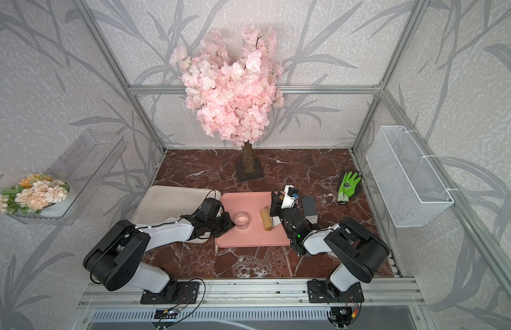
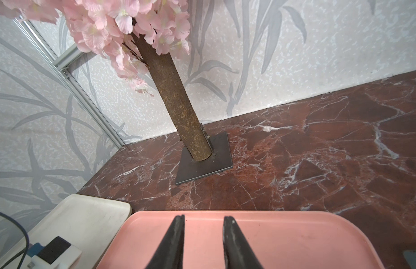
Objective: Roll out the dumpling wrappers from the dough
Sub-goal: Flatten out the dough on the work surface.
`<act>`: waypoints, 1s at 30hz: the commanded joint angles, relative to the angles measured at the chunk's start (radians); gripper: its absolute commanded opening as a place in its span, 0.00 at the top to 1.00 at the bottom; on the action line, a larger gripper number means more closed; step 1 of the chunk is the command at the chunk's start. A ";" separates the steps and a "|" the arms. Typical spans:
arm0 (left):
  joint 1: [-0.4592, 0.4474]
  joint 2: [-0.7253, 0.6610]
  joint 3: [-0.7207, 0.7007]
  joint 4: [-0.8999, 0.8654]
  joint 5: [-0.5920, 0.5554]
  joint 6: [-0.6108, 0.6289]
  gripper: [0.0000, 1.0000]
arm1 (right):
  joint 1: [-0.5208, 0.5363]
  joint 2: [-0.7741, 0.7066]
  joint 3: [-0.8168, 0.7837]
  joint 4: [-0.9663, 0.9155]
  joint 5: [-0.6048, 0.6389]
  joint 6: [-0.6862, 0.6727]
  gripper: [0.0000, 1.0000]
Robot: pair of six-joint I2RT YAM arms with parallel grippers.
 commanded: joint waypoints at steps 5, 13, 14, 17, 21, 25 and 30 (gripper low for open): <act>0.004 0.053 -0.059 -0.179 -0.063 0.008 1.00 | 0.034 0.078 -0.022 -0.157 0.003 -0.013 1.00; 0.004 0.051 -0.059 -0.183 -0.062 0.011 1.00 | 0.055 0.115 -0.007 -0.152 0.011 0.007 1.00; 0.004 0.051 -0.060 -0.183 -0.062 0.012 1.00 | 0.055 0.115 -0.007 -0.149 0.011 0.008 1.00; 0.004 0.048 -0.060 -0.187 -0.064 0.015 1.00 | 0.055 0.094 0.007 -0.162 0.002 0.000 1.00; 0.005 0.045 -0.057 -0.188 -0.067 0.015 1.00 | 0.055 -0.019 0.043 -0.221 -0.013 -0.040 1.00; 0.004 0.046 -0.058 -0.186 -0.064 0.014 1.00 | 0.049 -0.167 0.079 -0.290 -0.027 -0.084 1.00; 0.004 0.049 -0.058 -0.179 -0.061 0.014 1.00 | 0.009 -0.302 0.069 -0.345 0.006 -0.107 1.00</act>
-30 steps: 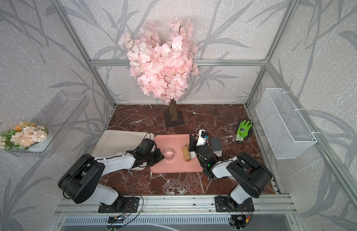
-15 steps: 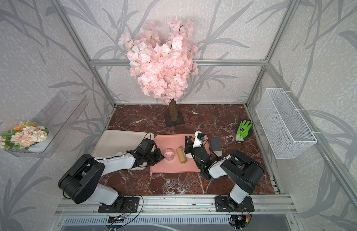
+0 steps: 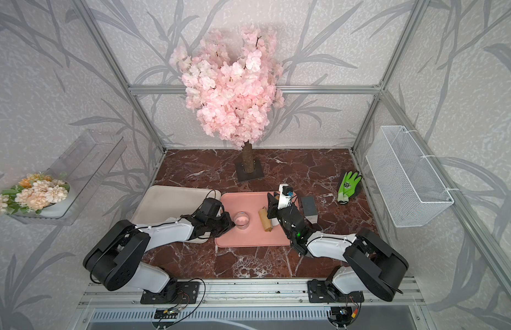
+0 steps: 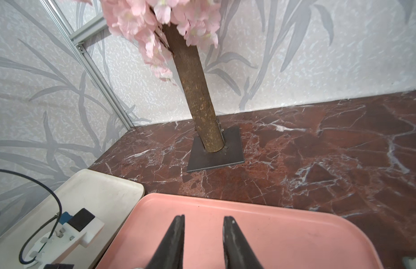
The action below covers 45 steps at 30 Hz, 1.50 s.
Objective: Roll out the dumpling wrappers from the dough
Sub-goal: Flatten out the dough on the work surface.
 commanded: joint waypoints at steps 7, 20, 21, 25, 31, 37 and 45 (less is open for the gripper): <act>0.004 0.052 -0.061 -0.176 -0.059 0.014 1.00 | -0.087 0.016 -0.053 -0.004 0.076 -0.003 1.00; 0.004 0.052 -0.056 -0.185 -0.063 0.012 1.00 | -0.012 0.306 -0.065 0.149 0.046 0.085 1.00; 0.005 0.052 -0.056 -0.186 -0.062 0.012 1.00 | -0.012 0.317 -0.067 0.153 0.050 0.094 1.00; 0.004 0.051 -0.061 -0.186 -0.063 0.013 1.00 | -0.004 0.349 -0.070 0.155 0.054 0.095 1.00; 0.006 0.053 -0.065 -0.183 -0.066 0.013 1.00 | 0.016 0.357 -0.042 0.147 0.038 0.090 1.00; 0.005 0.048 -0.068 -0.182 -0.066 0.012 1.00 | 0.020 0.317 -0.007 0.120 0.039 0.059 1.00; 0.007 0.045 -0.069 -0.183 -0.064 0.013 1.00 | 0.012 0.049 0.019 0.030 0.009 0.009 1.00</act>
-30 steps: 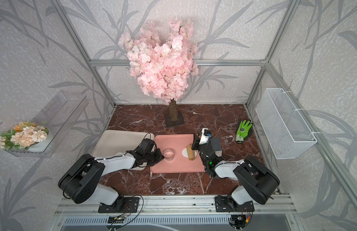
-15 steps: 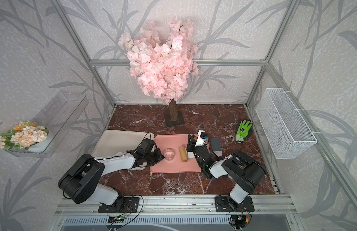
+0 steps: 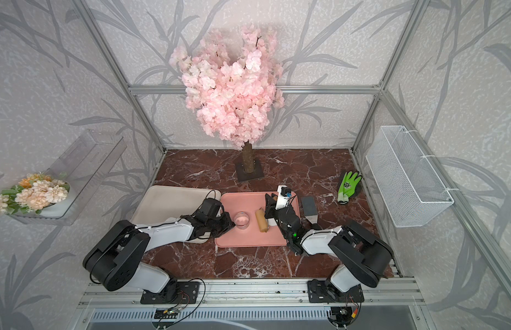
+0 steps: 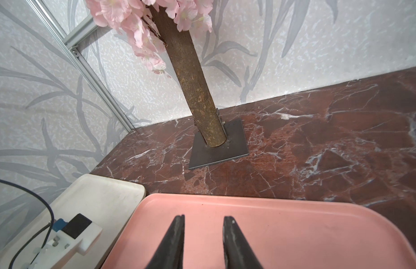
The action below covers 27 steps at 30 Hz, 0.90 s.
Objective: Roll out the dumpling wrappers from the dough
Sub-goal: Flatten out the dough on the work surface.
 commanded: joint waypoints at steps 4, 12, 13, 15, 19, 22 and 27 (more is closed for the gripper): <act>0.005 0.047 -0.064 -0.185 -0.063 0.011 1.00 | -0.033 -0.166 0.009 -0.132 0.022 -0.062 1.00; 0.005 0.052 -0.063 -0.180 -0.062 0.009 1.00 | -0.062 -0.008 -0.036 -0.081 0.090 -0.074 1.00; 0.004 0.050 -0.063 -0.180 -0.062 0.007 1.00 | -0.063 0.005 -0.054 -0.071 0.114 -0.070 1.00; 0.005 0.049 -0.064 -0.179 -0.061 0.007 1.00 | -0.063 0.018 -0.083 -0.074 0.155 -0.081 1.00; 0.006 0.052 -0.059 -0.188 -0.063 0.016 1.00 | -0.070 -0.007 -0.153 -0.077 0.220 -0.101 1.00; 0.005 0.060 -0.059 -0.184 -0.059 0.017 1.00 | -0.077 -0.044 -0.181 -0.111 0.244 -0.102 1.00; 0.005 0.062 -0.056 -0.180 -0.055 0.013 1.00 | -0.089 -0.067 -0.210 -0.122 0.255 -0.103 1.00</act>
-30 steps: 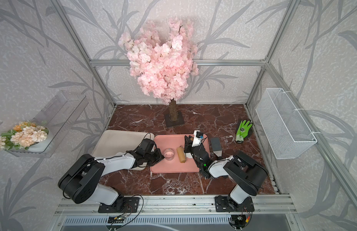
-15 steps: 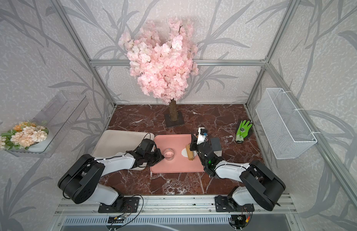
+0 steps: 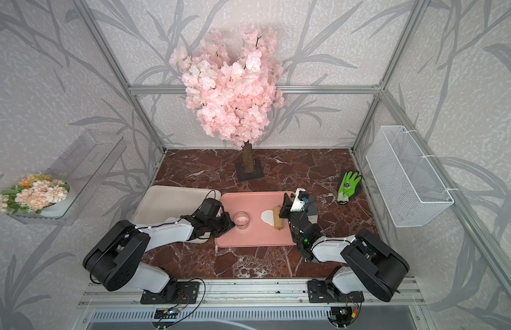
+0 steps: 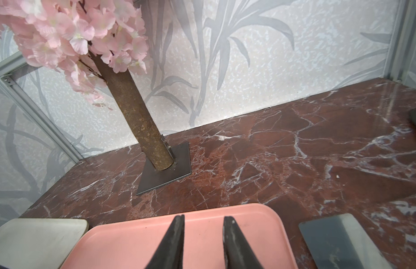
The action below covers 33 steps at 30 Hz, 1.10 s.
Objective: Roll out the dumpling wrappers from the dough
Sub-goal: Flatten out the dough on the work surface.
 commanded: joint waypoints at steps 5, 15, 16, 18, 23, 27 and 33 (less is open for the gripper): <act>0.006 0.059 -0.053 -0.188 -0.059 0.016 1.00 | -0.017 0.021 -0.071 -0.198 0.063 -0.058 1.00; 0.007 0.062 -0.056 -0.183 -0.056 0.018 1.00 | -0.036 -0.066 -0.049 -0.260 0.046 -0.098 1.00; 0.006 0.060 -0.058 -0.183 -0.055 0.018 1.00 | -0.035 -0.098 -0.032 -0.289 0.029 -0.102 1.00; 0.006 0.058 -0.061 -0.182 -0.058 0.016 1.00 | -0.036 -0.160 0.008 -0.334 0.006 -0.113 1.00; 0.005 0.059 -0.063 -0.177 -0.054 0.013 1.00 | -0.036 -0.262 0.101 -0.429 -0.071 -0.143 1.00; 0.005 0.059 -0.059 -0.179 -0.055 0.013 1.00 | -0.036 -0.216 0.113 -0.362 -0.146 -0.128 1.00; 0.005 0.053 -0.065 -0.183 -0.062 0.010 1.00 | -0.037 -0.021 0.080 -0.130 -0.157 -0.107 1.00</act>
